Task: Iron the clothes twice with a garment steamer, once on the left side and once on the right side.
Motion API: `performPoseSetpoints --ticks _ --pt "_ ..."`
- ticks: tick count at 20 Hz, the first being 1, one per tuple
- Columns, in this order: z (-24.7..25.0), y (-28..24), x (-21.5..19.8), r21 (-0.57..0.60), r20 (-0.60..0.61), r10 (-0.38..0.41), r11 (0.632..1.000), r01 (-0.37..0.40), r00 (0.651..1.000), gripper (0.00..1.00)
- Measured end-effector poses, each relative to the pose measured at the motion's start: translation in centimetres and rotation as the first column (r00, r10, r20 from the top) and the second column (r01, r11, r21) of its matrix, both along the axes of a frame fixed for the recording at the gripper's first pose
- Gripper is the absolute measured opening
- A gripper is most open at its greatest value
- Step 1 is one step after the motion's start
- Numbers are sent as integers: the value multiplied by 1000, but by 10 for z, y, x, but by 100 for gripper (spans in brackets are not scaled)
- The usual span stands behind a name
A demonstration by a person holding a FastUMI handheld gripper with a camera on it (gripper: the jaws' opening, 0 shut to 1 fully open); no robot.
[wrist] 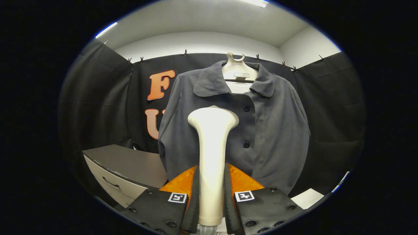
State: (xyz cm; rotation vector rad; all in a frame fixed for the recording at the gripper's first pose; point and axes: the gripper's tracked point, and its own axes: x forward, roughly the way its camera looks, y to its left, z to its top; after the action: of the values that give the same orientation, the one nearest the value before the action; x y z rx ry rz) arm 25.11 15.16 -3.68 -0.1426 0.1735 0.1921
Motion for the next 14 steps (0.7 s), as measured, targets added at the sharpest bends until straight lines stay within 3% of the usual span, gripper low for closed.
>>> performPoseSetpoints --ticks 14 --pt "-37 -4 -17 -31 -43 -8 999 7 999 40"
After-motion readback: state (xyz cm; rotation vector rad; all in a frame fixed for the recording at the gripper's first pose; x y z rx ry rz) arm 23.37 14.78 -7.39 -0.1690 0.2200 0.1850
